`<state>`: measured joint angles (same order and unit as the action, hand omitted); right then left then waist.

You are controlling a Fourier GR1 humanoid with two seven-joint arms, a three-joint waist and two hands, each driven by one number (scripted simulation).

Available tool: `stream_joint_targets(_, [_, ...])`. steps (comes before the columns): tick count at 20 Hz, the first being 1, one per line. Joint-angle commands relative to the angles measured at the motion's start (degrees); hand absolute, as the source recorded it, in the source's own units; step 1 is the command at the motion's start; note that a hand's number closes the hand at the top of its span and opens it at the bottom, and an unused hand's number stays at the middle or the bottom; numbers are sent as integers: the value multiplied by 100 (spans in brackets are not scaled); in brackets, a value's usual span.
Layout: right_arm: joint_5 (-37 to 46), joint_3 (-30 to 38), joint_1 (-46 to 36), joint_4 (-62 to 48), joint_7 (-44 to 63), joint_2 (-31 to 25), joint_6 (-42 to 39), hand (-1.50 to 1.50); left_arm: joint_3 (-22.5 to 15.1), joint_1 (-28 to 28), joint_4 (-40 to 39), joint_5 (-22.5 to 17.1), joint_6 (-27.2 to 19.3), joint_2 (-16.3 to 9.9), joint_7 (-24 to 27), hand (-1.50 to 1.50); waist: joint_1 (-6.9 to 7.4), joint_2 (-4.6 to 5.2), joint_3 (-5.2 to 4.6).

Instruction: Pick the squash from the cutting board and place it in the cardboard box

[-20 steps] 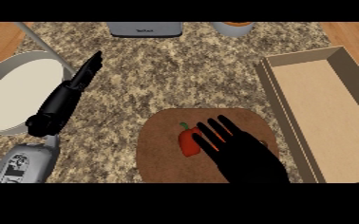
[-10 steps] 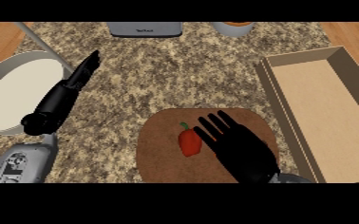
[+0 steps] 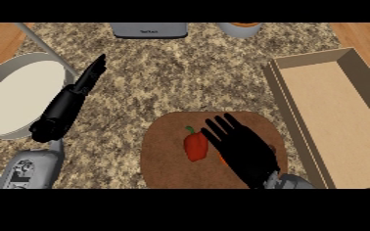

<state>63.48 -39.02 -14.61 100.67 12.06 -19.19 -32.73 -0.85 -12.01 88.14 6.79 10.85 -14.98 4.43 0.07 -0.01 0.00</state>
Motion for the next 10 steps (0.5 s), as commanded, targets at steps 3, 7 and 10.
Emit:
stream_joint_targets(3, [183, 531, -150, -308, -486, -111, -11, -150, 391, -212, -248, -107, 279, -186, 78, 0, 0, 4, -1])
stream_joint_targets(7, [509, 404, 90, -836, -685, 247, 433, -150, 195, 198, 566, -8, 295, 13, -305, 0, 17, -1, 1])
stream_joint_targets(10, [626, 330, -7, -1093, -943, 337, 428, -150, 204, -323, 85, 52, 289, 113, -358, 0, -2, 5, 0])
